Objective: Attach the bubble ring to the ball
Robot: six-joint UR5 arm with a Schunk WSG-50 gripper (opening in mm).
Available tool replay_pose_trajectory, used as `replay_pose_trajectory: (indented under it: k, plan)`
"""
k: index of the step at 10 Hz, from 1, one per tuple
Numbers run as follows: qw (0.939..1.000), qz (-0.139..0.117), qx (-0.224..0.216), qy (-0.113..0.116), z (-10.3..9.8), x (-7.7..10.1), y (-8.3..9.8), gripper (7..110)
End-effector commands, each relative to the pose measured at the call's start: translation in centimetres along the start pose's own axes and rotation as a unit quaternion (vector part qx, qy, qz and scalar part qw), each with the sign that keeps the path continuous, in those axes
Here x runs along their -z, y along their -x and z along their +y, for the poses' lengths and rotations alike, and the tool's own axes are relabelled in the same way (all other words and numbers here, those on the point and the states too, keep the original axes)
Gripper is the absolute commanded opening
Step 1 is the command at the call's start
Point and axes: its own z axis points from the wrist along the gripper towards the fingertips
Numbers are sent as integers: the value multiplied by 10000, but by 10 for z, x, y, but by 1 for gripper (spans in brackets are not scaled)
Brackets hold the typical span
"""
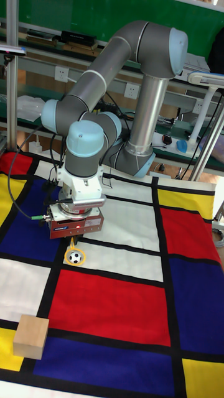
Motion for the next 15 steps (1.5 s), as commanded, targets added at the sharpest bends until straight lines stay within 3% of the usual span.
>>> replay_pose_trajectory:
  k: [1,7,8,14,15]
  plan:
    - [10000,-58,5,49,-1,-1,4,7]
    - [9999,-62,107,80,-2,-5,3,7]
    - [9998,-68,133,111,-1,-6,2,22]
    - [9996,-93,151,208,5,-3,6,22]
    - [9997,-7,182,162,4,-2,3,22]
